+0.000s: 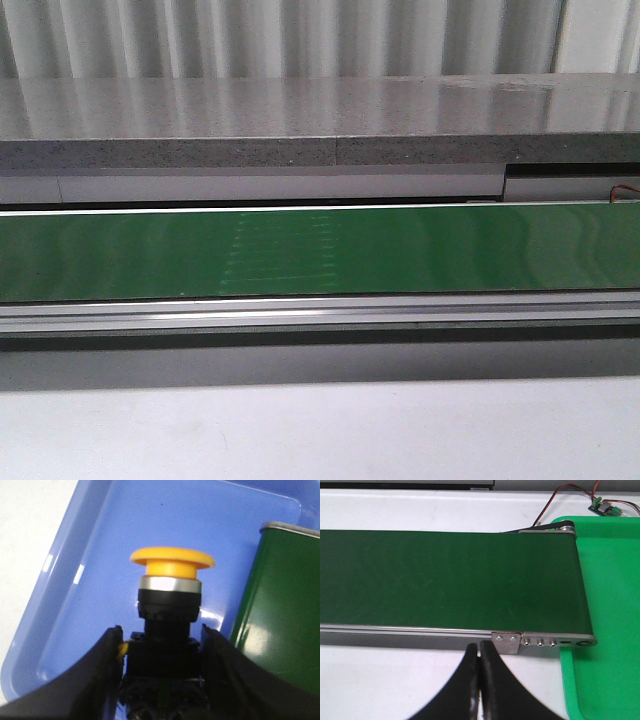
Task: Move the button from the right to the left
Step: 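Lift the button with the left gripper and carry it over the blue tray, then lower the button into the blue tray and open the left gripper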
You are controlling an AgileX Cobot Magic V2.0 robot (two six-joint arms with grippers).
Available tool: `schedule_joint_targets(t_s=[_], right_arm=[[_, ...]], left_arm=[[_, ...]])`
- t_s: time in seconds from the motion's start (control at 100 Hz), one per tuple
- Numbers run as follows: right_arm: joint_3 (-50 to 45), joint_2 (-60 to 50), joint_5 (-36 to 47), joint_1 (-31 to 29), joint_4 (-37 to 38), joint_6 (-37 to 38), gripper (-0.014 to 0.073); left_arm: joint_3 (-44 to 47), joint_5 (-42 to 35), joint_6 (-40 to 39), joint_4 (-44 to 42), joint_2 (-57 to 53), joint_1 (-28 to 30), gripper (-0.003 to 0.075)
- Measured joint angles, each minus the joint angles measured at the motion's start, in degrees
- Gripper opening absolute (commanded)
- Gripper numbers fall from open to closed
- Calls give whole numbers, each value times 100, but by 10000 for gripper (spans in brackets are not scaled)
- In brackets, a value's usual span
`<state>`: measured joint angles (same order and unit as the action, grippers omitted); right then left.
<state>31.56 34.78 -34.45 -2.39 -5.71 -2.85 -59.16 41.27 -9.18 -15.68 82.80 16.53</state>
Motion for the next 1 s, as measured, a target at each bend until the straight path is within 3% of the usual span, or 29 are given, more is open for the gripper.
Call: schedule_joint_targets(t_s=[0.38, 0.57, 0.82, 1.0], right_arm=[[0, 0, 0, 0, 0, 0, -67], [0, 0, 0, 0, 0, 0, -67], [0, 0, 0, 0, 0, 0, -67], [0, 0, 0, 0, 0, 0, -67]], left_arm=[[0, -588, 791, -22, 915, 42, -20], [-99, -769, 1394, 183, 1454, 391, -20], [-666, -509, 3596, 2241, 2094, 992, -20], [-807, -450, 4595, 2530, 2366, 1122, -20]])
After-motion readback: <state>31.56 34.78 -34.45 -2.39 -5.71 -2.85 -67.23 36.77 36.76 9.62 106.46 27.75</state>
